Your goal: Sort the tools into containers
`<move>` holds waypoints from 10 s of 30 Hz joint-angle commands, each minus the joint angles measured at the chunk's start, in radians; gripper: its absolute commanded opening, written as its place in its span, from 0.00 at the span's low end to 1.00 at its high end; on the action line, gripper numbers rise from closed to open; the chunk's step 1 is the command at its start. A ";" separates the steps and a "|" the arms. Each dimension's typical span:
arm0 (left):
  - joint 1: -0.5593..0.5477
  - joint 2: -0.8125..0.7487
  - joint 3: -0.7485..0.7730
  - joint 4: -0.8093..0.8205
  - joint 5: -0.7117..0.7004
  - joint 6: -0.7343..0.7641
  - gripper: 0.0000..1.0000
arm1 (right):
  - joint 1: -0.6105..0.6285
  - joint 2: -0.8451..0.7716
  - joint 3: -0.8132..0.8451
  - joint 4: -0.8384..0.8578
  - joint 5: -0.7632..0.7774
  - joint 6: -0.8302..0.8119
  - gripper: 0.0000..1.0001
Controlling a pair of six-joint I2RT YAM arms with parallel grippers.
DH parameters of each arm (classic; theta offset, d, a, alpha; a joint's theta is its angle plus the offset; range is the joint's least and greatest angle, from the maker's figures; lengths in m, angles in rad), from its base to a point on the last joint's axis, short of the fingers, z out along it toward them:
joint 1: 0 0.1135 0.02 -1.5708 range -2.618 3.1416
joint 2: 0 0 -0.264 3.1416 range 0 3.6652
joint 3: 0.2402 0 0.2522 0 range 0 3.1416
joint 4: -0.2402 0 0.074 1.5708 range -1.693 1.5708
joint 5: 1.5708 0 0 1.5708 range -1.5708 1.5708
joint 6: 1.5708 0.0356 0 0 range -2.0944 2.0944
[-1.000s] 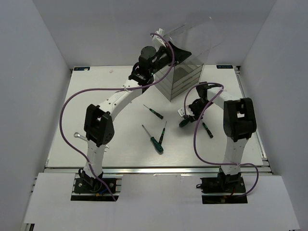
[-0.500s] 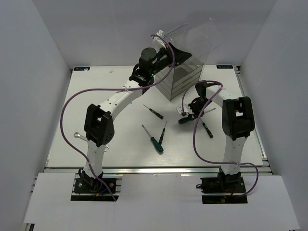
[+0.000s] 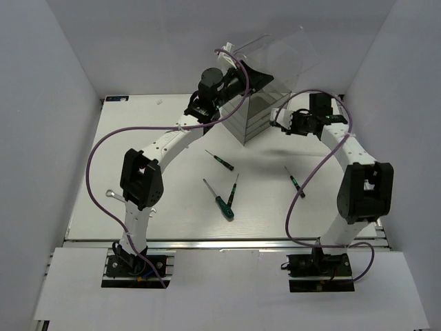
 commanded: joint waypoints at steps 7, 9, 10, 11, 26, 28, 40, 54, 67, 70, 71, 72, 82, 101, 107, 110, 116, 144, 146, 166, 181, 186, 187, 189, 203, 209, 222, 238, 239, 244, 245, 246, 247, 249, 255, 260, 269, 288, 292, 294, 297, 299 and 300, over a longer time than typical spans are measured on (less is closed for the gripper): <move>0.005 -0.061 0.054 0.063 0.011 -0.023 0.32 | 0.034 -0.121 -0.150 0.595 0.037 0.192 0.00; 0.005 -0.059 0.056 0.075 0.010 -0.037 0.32 | 0.051 -0.106 -0.143 0.672 0.053 0.177 0.00; 0.005 -0.057 0.057 0.080 0.008 -0.041 0.32 | 0.057 -0.089 -0.139 0.690 0.054 0.160 0.00; 0.005 -0.057 0.057 0.086 0.008 -0.051 0.32 | 0.067 -0.080 -0.128 0.701 0.053 0.150 0.00; 0.005 -0.042 0.105 0.088 -0.001 -0.078 0.32 | 0.108 -0.008 -0.123 0.895 -0.113 0.009 0.00; 0.005 -0.042 0.103 0.089 -0.001 -0.078 0.32 | 0.110 -0.003 -0.113 0.884 -0.157 0.015 0.00; 0.010 -0.028 0.108 0.086 0.002 -0.089 0.32 | 0.116 0.049 -0.053 0.916 -0.286 0.147 0.00; 0.019 -0.021 0.114 0.080 0.007 -0.095 0.32 | 0.117 0.170 0.080 0.960 -0.387 0.285 0.00; 0.019 -0.027 0.100 0.078 0.007 -0.095 0.32 | 0.120 0.256 0.189 0.963 -0.389 0.387 0.00; 0.019 -0.025 0.100 0.080 0.005 -0.094 0.32 | 0.119 0.258 0.188 0.985 -0.410 0.362 0.00; 0.020 -0.025 0.100 0.080 0.004 -0.095 0.32 | 0.120 0.261 0.188 0.990 -0.420 0.361 0.00; 0.019 -0.024 0.100 0.081 0.005 -0.097 0.32 | 0.120 0.262 0.199 0.990 -0.438 0.361 0.00; 0.020 -0.027 0.094 0.078 0.005 -0.094 0.32 | 0.119 0.305 0.258 0.999 -0.464 0.393 0.00; 0.019 -0.034 0.068 0.091 0.005 -0.094 0.32 | 0.119 0.370 0.275 0.915 -0.430 0.342 0.37; 0.020 -0.031 0.067 0.092 0.007 -0.094 0.32 | 0.117 0.350 0.242 0.884 -0.432 0.318 0.49; 0.019 -0.028 0.068 0.092 0.008 -0.095 0.32 | 0.113 0.331 0.222 0.881 -0.427 0.318 0.49; 0.023 -0.033 0.062 0.089 0.007 -0.091 0.32 | 0.082 0.210 0.139 0.911 -0.374 0.393 0.41; 0.030 -0.018 0.033 0.115 0.027 -0.103 0.32 | 0.557 -0.351 -0.435 0.004 -0.340 0.487 0.46; 0.030 -0.015 0.037 0.118 0.027 -0.106 0.32 | 0.614 -0.301 -0.401 -0.013 -0.264 0.583 0.46; 0.031 -0.024 0.019 0.115 0.030 -0.098 0.32 | 0.870 -0.060 -0.263 0.039 0.206 1.150 0.53; 0.031 -0.030 0.011 0.112 0.033 -0.097 0.32 | 0.906 0.063 -0.200 0.062 0.320 1.201 0.51; 0.033 -0.033 0.007 0.108 0.037 -0.095 0.32 | 0.906 0.103 -0.199 0.049 0.333 1.215 0.48; 0.033 -0.033 0.007 0.108 0.037 -0.097 0.32 | 0.904 0.110 -0.199 0.048 0.335 1.218 0.46; 0.033 -0.034 0.002 0.106 0.037 -0.097 0.32 | 0.907 0.136 -0.190 0.036 0.341 1.220 0.44; 0.036 -0.031 0.008 0.101 0.047 -0.097 0.32 | 0.921 0.140 -0.148 0.002 0.277 1.184 0.00; 0.039 -0.028 0.017 0.106 0.042 -0.103 0.32 | 0.884 0.014 -0.050 -0.140 -0.051 0.932 0.00; 0.046 0.019 0.103 0.111 0.048 -0.140 0.32 | 0.587 -0.271 -0.339 -0.104 -0.004 0.649 0.00; 0.049 0.036 0.105 0.149 0.068 -0.163 0.32 | 0.067 -0.175 -0.275 0.389 0.304 0.358 0.00; 0.051 0.035 0.103 0.150 0.070 -0.166 0.32 | 0.065 -0.154 -0.266 0.431 0.315 0.333 0.00; 0.051 0.030 0.093 0.158 0.073 -0.169 0.32 | 0.067 -0.085 -0.202 0.649 0.298 0.206 0.00; 0.051 0.027 0.091 0.158 0.073 -0.167 0.32 | 0.067 -0.053 -0.179 0.654 0.297 0.192 0.00; 0.053 0.025 0.088 0.158 0.073 -0.167 0.32 | 0.068 -0.036 -0.129 0.664 0.304 0.184 0.00; 0.053 0.021 0.086 0.160 0.071 -0.167 0.32 | 0.068 -0.022 -0.102 0.669 0.309 0.172 0.00; 0.054 0.019 0.079 0.164 0.068 -0.167 0.32 | 0.068 0.018 -0.041 0.669 0.312 0.160 0.00; 0.056 0.025 0.077 0.175 0.074 -0.178 0.32 | 0.074 0.044 0.007 0.674 0.255 0.069 0.00; 0.059 0.027 0.080 0.178 0.071 -0.178 0.32 | 0.076 0.008 0.018 0.536 0.199 -0.029 0.00; 0.063 0.039 0.086 0.192 0.079 -0.195 0.32 | 0.041 -0.034 0.004 0.434 0.162 -0.080 0.00; 0.066 0.050 0.088 0.204 0.088 -0.210 0.32 | 0.102 0.079 0.045 0.695 0.070 -0.110 0.00; 0.066 0.047 0.080 0.204 0.087 -0.207 0.32 | 0.116 0.179 0.140 0.691 0.034 -0.113 0.00; 0.066 0.045 0.076 0.206 0.087 -0.206 0.32 | 0.116 0.216 0.180 0.686 -0.008 -0.130 0.00; 0.066 0.044 0.071 0.206 0.087 -0.206 0.32 | 0.117 0.248 0.197 0.720 -0.062 -0.141 0.00; 0.066 0.045 0.070 0.206 0.088 -0.206 0.32 | 0.119 0.268 0.211 0.729 -0.078 -0.138 0.00; 0.066 0.044 0.070 0.206 0.088 -0.206 0.32 | 0.120 0.291 0.235 0.729 -0.079 -0.135 0.00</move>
